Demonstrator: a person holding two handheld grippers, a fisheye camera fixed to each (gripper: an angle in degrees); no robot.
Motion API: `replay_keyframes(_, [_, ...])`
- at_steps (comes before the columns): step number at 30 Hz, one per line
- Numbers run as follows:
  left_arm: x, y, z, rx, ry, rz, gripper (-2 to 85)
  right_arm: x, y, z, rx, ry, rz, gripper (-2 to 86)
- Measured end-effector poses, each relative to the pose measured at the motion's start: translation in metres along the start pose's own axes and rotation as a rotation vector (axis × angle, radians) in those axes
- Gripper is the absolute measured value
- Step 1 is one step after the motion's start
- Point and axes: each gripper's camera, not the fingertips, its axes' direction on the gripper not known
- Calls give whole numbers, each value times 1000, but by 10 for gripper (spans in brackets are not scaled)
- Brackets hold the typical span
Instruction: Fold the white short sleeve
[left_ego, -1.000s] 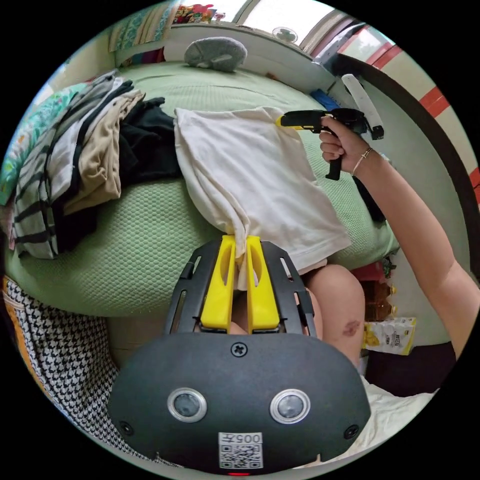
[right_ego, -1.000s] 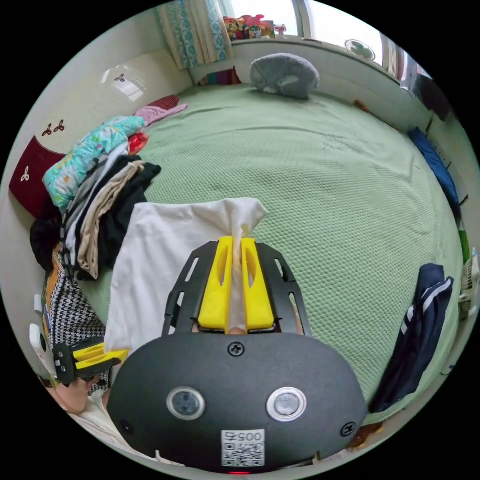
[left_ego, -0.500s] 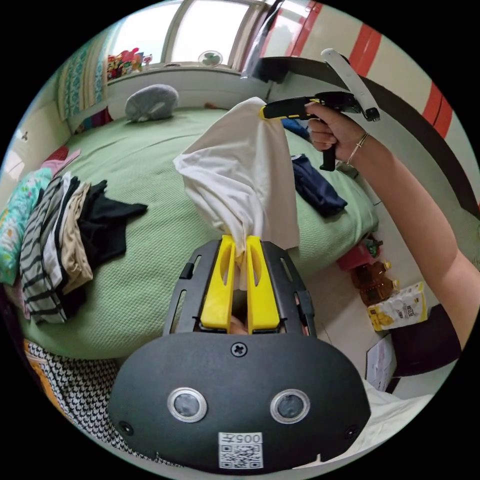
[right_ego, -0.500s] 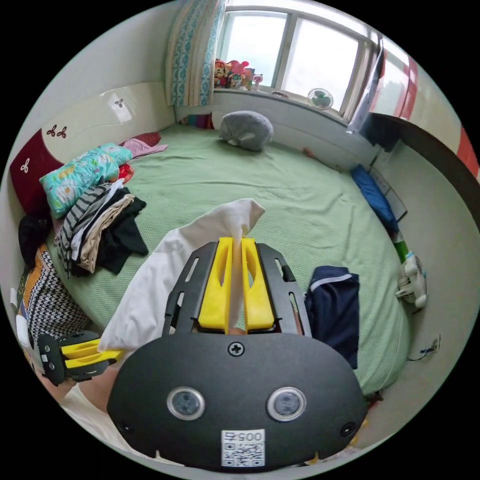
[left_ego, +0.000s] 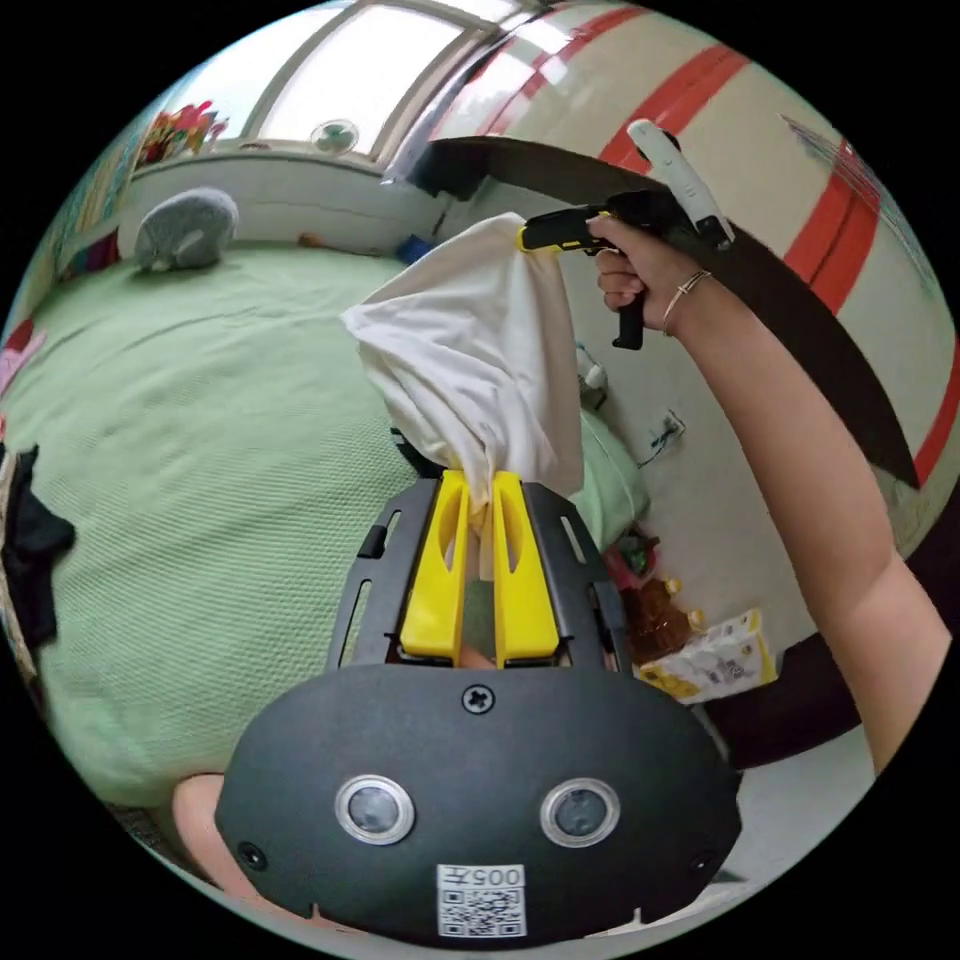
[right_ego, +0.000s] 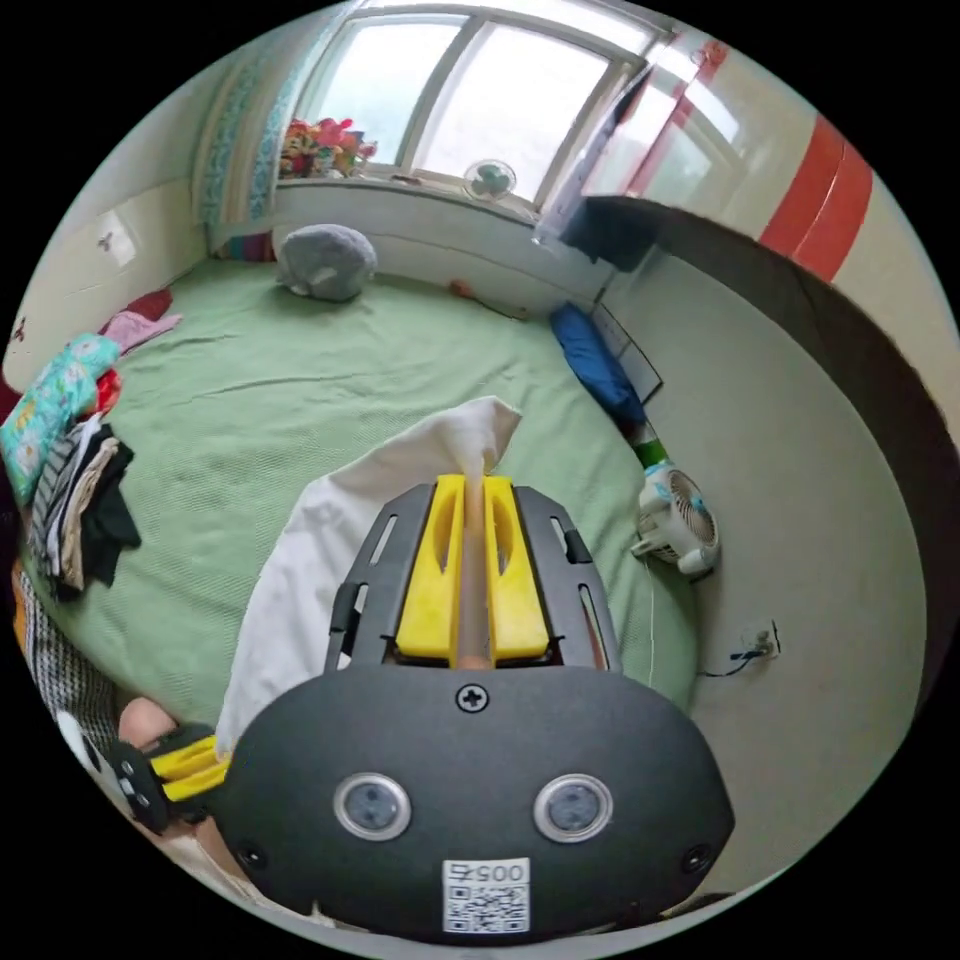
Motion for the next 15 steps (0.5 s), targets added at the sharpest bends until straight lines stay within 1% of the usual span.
replay_keyframes(1, [0,0,15,-24,-34,-11,50,5,0,20,-49,1,46,17])
replay_keyframes(2, [-2,0,40,-75,-85,-39,50,14,4,54,-147,2,114,26])
replay_keyframes(3, [-5,1,56,-107,-86,-57,50,19,13,77,-182,22,159,33])
replay_keyframes(5, [-3,3,64,-86,-79,-24,50,21,29,93,-164,11,144,39])
replay_keyframes(9, [10,3,76,-73,-136,57,50,18,77,89,-144,-8,-48,52])
replay_keyframes(11, [12,0,81,-82,-132,53,51,31,100,79,-150,-66,-65,63])
replay_keyframes(15, [16,-7,91,-103,-122,55,51,76,150,73,-201,-154,-7,86])
